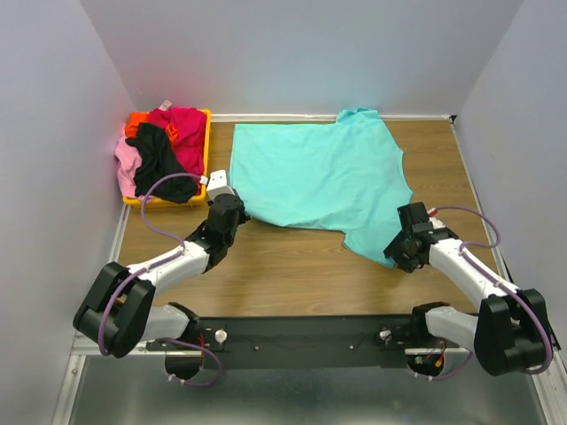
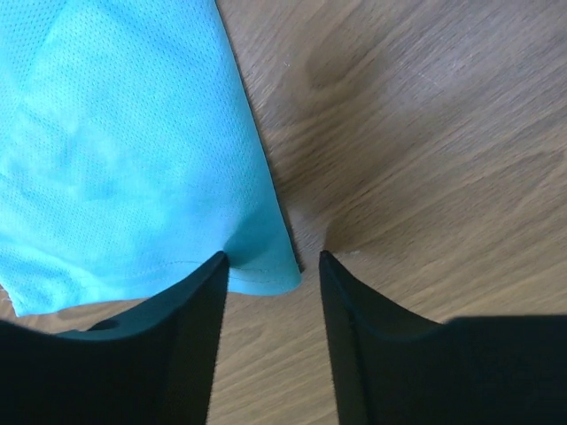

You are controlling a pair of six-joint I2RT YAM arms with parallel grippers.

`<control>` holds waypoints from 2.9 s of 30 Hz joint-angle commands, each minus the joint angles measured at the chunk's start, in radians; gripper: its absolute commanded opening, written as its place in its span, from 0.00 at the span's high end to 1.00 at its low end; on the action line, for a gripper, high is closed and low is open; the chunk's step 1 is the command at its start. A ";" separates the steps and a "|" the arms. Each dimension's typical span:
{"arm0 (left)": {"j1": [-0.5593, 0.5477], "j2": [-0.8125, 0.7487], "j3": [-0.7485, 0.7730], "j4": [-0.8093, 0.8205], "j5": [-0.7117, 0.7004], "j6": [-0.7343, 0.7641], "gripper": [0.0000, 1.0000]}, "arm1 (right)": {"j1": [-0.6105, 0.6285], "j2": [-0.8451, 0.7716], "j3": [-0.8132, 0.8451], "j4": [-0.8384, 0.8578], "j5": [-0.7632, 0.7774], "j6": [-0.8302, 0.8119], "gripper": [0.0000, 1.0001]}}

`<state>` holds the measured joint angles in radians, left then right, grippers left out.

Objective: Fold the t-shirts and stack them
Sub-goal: Fold the tshirt

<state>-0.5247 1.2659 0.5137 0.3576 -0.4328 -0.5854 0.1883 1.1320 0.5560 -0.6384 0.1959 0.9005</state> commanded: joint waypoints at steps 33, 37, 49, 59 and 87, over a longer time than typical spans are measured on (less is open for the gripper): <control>0.015 -0.095 -0.020 -0.085 -0.041 -0.017 1.00 | -0.007 -0.216 0.018 -0.014 0.016 -0.051 1.00; 0.015 -0.147 -0.032 -0.123 -0.041 -0.034 1.00 | -0.007 -0.285 0.042 -0.055 0.007 -0.060 0.99; -0.029 -0.307 -0.084 -0.224 -0.044 -0.102 1.00 | -0.007 -0.452 0.079 -0.133 -0.032 -0.086 1.00; -0.047 -0.327 -0.142 -0.046 -0.058 -0.061 1.00 | -0.007 -0.489 0.032 0.060 0.017 -0.092 1.00; 0.147 0.007 0.008 0.144 0.058 0.068 1.00 | -0.007 0.251 0.432 0.588 0.097 -0.267 0.99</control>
<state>-0.3954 1.2469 0.4896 0.4629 -0.3992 -0.5415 0.1856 1.2987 0.9100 -0.1055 0.2653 0.6788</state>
